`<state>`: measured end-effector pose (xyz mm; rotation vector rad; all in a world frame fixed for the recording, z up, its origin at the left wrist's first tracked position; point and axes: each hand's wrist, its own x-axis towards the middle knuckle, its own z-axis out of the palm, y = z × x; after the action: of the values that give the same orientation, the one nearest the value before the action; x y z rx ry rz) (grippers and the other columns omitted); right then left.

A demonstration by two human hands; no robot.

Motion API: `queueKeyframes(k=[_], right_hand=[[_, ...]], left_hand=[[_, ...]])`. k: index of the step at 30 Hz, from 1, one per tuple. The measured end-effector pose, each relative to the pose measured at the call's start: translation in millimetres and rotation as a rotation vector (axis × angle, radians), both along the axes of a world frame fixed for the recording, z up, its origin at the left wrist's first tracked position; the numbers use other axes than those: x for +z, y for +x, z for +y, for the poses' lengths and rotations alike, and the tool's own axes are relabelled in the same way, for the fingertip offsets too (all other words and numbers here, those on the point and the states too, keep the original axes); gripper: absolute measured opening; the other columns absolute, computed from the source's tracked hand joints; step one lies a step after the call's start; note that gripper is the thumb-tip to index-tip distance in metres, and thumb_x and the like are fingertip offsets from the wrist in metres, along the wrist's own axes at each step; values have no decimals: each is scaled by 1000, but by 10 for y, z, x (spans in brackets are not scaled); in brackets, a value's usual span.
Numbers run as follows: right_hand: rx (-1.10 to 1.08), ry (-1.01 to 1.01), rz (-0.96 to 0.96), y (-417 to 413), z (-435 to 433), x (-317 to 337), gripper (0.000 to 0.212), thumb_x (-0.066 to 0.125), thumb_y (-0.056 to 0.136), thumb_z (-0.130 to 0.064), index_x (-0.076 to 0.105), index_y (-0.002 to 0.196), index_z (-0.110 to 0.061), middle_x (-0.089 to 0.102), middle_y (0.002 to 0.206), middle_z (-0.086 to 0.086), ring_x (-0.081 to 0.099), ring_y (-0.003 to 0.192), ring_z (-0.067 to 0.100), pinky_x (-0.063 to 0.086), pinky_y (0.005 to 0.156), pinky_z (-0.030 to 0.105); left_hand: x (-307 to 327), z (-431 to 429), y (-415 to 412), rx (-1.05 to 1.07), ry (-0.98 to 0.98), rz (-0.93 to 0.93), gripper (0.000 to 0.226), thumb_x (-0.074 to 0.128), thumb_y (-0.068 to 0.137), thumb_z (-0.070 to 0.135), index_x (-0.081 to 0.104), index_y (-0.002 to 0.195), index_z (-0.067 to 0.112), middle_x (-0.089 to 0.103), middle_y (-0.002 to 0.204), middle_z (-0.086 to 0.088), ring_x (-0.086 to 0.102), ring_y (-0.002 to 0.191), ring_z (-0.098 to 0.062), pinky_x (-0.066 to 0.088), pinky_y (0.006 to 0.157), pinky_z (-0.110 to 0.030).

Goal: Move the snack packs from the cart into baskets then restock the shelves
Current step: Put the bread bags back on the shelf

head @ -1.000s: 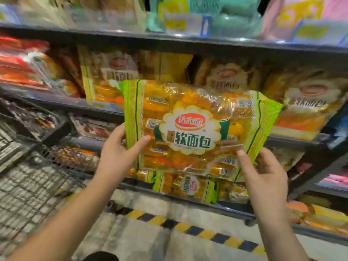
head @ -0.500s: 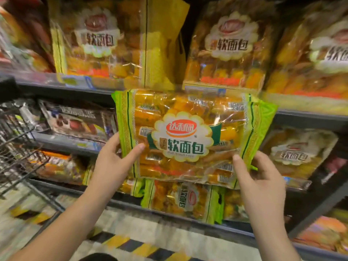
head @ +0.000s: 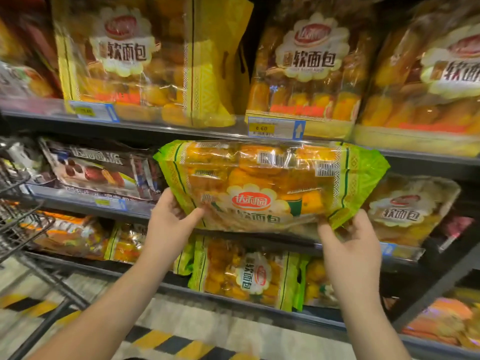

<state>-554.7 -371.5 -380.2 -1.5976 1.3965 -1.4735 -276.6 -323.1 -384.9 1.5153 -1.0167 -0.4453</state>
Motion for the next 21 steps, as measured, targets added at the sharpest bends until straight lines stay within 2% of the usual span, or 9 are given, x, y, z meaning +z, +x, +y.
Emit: queueKeyframes(k=[3,5,8,10,13,15,17,19,21], right_hand=[[-16,25,-13,46,-101,6,33,70,89,-14,60,119,-24,67,95,-10,59,78,0,41,70,15],[-17,37,-26,92,-171,-28,32,71,89,-13,59,114,-28,64,98,-16,55,80,-10,39,70,16],[-15,111,-14,181,-310,-72,21,73,89,-16,58,99,-26,63,92,-10,53,79,-3,39,69,29],[-8,153,27,211,-436,-114,16,72,89,-16,57,90,-21,60,79,-7,52,68,5,37,61,28],[-15,230,110,227,-620,-173,24,66,90,-13,46,79,-21,44,64,-5,41,58,16,33,57,29],[-21,288,161,251,-704,-160,17,62,92,-17,46,89,-21,45,68,-2,46,66,22,41,67,38],[-9,314,215,271,-780,-121,19,59,95,-23,45,107,-20,50,76,1,52,75,26,46,76,44],[17,298,246,288,-861,-48,19,57,98,-22,44,110,-14,50,79,2,51,72,21,41,64,37],[23,310,270,306,-930,38,18,55,100,-21,43,100,-9,45,77,2,44,66,16,32,55,33]], left_hand=[[-18,-131,-7,33,-24,4,43,80,87,17,55,111,42,70,113,20,66,102,8,50,90,-18],[-34,-229,10,37,-41,30,47,79,89,11,55,119,38,69,115,19,64,104,6,50,95,-20],[-31,-394,63,52,-56,83,51,80,88,10,53,128,27,66,113,18,60,103,7,47,94,-21],[-70,-524,102,48,-54,91,55,81,86,13,53,131,25,67,113,16,62,106,0,46,95,-22],[-165,-667,139,34,-23,60,51,79,88,11,51,124,33,67,111,17,63,110,-7,48,99,-28],[-207,-746,147,24,15,-1,45,77,90,13,51,120,34,67,108,15,64,106,-8,49,96,-29],[-215,-834,169,21,53,-44,35,74,93,16,52,117,29,65,97,12,62,90,-6,49,86,-28],[-196,-930,210,33,79,-60,30,72,94,18,53,116,23,64,90,8,60,81,-8,47,79,-29],[-175,-1031,255,31,96,-49,29,72,94,18,53,116,22,69,100,5,64,92,-14,48,81,-29]])
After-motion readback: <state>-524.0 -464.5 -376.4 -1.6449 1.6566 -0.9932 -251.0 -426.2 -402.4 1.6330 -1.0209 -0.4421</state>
